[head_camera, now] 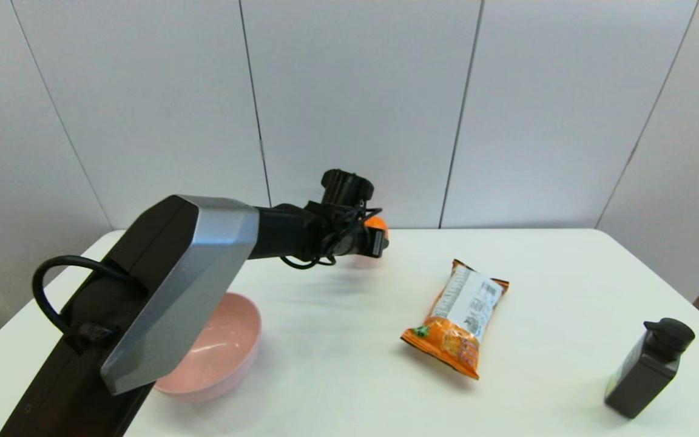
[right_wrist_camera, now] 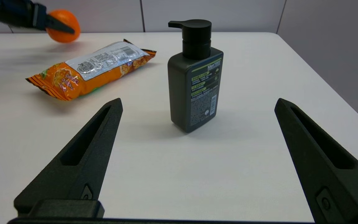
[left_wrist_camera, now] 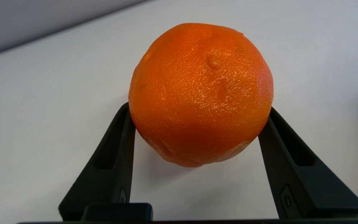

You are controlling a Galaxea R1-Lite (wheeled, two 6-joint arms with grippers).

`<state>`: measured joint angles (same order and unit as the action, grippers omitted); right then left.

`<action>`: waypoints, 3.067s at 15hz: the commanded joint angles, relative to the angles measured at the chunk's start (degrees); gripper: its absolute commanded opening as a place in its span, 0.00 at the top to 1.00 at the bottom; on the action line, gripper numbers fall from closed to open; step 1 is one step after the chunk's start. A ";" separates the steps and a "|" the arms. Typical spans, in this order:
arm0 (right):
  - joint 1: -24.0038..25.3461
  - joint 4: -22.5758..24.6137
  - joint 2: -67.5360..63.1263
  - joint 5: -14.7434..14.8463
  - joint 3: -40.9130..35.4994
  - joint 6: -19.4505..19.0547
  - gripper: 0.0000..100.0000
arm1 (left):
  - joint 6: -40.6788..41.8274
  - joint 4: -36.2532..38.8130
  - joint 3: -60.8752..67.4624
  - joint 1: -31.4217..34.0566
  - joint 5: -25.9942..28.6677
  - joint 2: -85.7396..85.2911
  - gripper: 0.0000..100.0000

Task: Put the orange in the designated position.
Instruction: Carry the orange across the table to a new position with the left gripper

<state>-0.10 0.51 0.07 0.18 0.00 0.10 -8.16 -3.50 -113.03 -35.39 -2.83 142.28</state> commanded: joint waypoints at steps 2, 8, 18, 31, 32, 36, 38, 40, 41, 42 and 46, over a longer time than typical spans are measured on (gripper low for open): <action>0.01 0.02 -0.07 -0.01 -0.09 -0.01 0.00 | -0.02 -0.72 1.50 0.06 -2.01 -12.37 1.00; 0.01 0.02 -0.07 -0.01 -0.09 -0.01 0.00 | 0.25 -5.73 6.51 1.29 -2.09 -29.25 1.00; 0.01 0.02 -0.07 -0.01 -0.09 -0.01 0.00 | 0.51 -5.73 31.56 18.69 -1.92 -57.46 1.00; 0.01 0.02 -0.07 -0.01 -0.09 -0.01 0.00 | 0.77 -5.73 60.74 38.99 -1.65 -78.29 1.00; 0.01 0.02 -0.07 -0.01 -0.09 -0.01 0.00 | 1.30 -5.73 62.58 38.55 -1.13 -79.61 1.00; 0.01 0.02 -0.07 -0.01 -0.09 -0.01 0.00 | 2.97 -5.64 67.15 32.40 2.13 -82.60 1.00; 0.01 0.02 -0.07 -0.01 -0.09 -0.01 0.00 | 2.88 -5.73 67.24 28.45 3.71 -82.51 1.00; 0.01 0.02 -0.07 -0.01 -0.09 -0.01 0.00 | 2.97 -5.73 67.24 25.37 6.34 -82.33 1.00; 0.01 0.02 -0.07 -0.01 -0.09 -0.01 0.00 | 2.97 -5.73 67.33 23.61 8.45 -82.25 1.00; 0.01 0.02 -0.07 -0.01 -0.09 -0.01 0.00 | 2.97 -5.73 67.33 22.03 10.04 -82.07 1.00; 0.01 0.02 -0.07 -0.01 -0.09 -0.01 0.00 | 2.97 -5.73 66.89 12.63 12.41 -80.14 1.00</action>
<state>-0.10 0.51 0.07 0.18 0.00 0.10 -5.14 -9.18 -45.86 -17.42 8.98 60.39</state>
